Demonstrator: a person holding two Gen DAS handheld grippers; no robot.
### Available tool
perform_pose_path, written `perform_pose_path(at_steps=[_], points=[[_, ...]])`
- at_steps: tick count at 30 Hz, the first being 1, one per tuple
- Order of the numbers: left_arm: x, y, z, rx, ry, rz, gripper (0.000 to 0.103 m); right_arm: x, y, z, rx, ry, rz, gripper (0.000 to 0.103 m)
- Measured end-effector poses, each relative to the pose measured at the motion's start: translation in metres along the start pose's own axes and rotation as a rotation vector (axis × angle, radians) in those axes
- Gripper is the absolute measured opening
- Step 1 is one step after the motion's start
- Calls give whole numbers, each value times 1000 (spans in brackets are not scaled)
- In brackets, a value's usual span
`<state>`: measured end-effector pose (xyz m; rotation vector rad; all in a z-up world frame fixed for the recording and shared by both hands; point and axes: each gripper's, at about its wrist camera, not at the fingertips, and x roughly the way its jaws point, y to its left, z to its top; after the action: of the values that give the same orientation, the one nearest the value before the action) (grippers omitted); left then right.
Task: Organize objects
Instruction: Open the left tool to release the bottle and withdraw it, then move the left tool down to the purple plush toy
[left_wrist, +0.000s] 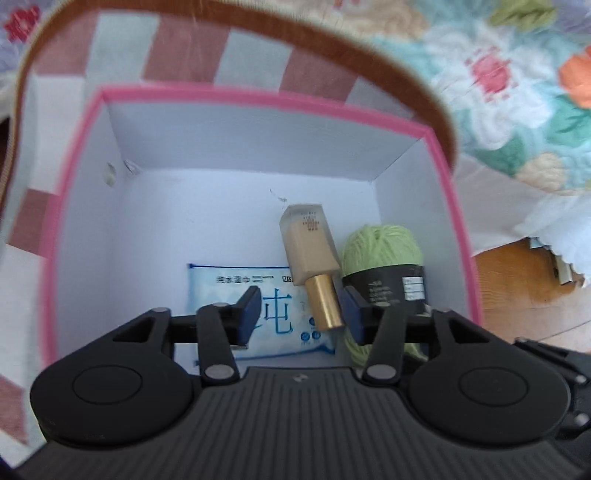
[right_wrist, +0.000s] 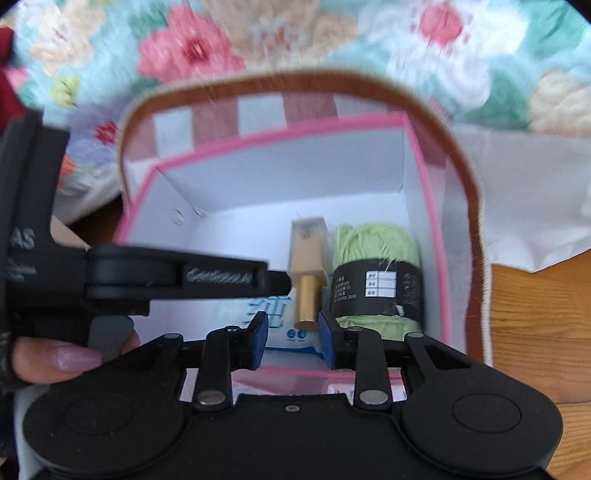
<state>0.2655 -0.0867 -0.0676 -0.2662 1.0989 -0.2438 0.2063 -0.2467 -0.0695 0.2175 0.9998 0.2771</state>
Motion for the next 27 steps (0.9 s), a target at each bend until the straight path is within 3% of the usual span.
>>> perform_pose_path(at_steps=[6,14,21,27], points=[[-80,-6,8,72,-43,-21,63,-61,23,11,-58,-46,-7,42],[-162,-13,-1,191,-22,-50,64,-123,54,10,-109,-59,10,49],[-204,3,-23,260,-32,-102,66,-158,78,-8,-169,-43,72,60],[-211,28,-53,277,-18,-122,70,-174,101,-33,-242,-40,132,64]])
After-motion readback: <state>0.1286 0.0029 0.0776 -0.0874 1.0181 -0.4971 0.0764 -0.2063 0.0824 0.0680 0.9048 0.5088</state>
